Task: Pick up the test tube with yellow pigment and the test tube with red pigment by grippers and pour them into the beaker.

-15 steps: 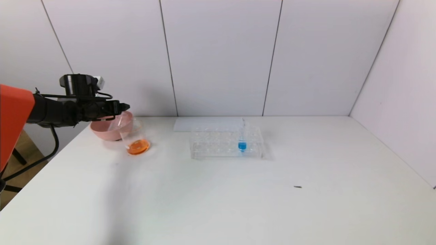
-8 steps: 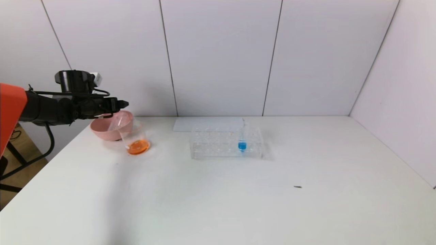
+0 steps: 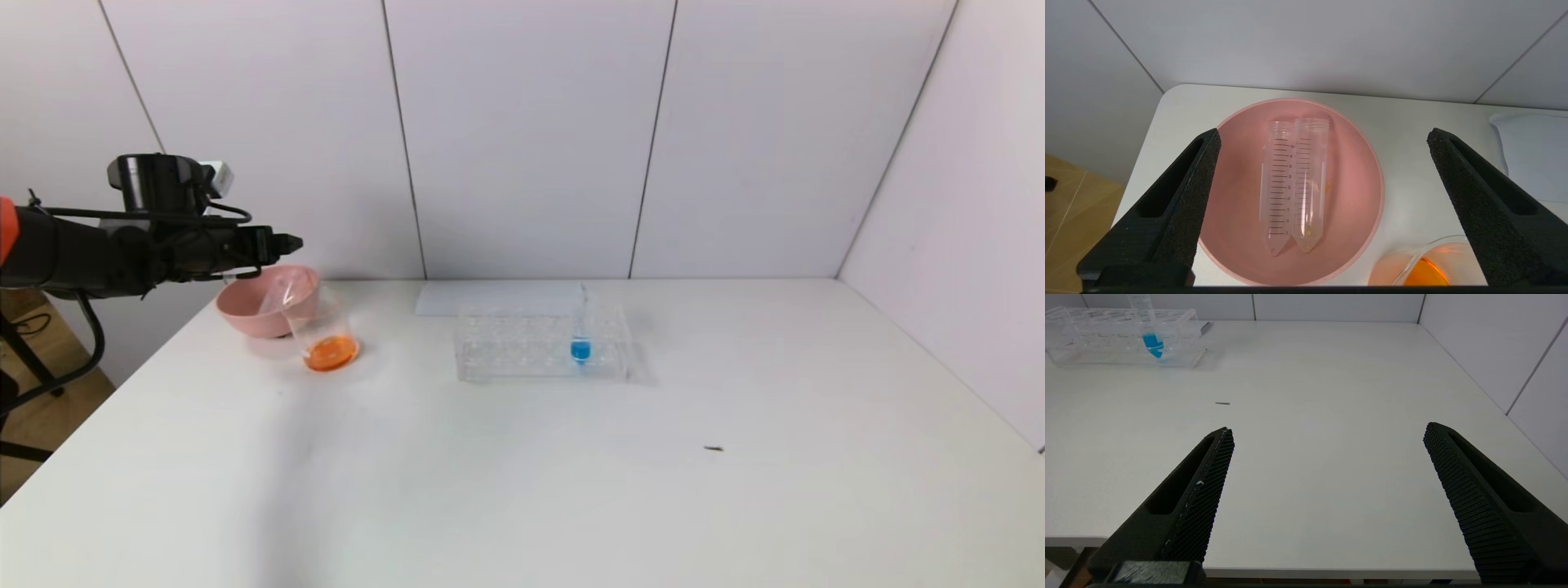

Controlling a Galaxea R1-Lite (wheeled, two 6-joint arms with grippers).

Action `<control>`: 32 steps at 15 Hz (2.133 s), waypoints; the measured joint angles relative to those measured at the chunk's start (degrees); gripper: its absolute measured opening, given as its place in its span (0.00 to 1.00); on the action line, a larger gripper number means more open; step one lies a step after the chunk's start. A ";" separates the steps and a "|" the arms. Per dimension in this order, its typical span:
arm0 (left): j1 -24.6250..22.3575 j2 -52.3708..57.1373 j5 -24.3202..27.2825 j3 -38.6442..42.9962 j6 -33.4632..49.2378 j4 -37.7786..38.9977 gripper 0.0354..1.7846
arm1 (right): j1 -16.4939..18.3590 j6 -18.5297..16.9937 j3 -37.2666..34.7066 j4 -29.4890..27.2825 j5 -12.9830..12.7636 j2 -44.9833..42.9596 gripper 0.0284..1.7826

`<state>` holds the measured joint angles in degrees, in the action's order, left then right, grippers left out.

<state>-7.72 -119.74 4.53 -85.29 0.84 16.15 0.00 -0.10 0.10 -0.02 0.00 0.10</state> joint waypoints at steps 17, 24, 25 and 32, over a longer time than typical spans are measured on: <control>6.29 29.68 -0.68 21.72 -3.01 0.18 0.99 | 0.00 0.00 0.00 0.00 0.00 0.00 0.95; 7.69 43.67 -0.84 29.92 -3.21 0.10 0.99 | 0.00 0.00 0.00 0.00 0.00 0.00 0.95; 7.69 45.46 -0.84 31.04 -3.21 0.10 0.99 | 0.00 0.00 0.00 0.00 0.00 0.00 0.95; 7.64 58.51 -0.85 39.47 -3.32 0.07 0.99 | 0.00 0.00 0.00 0.00 0.00 0.00 0.95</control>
<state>-0.07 -61.22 3.68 -45.81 -2.47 16.23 0.00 -0.10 0.10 -0.02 0.00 0.10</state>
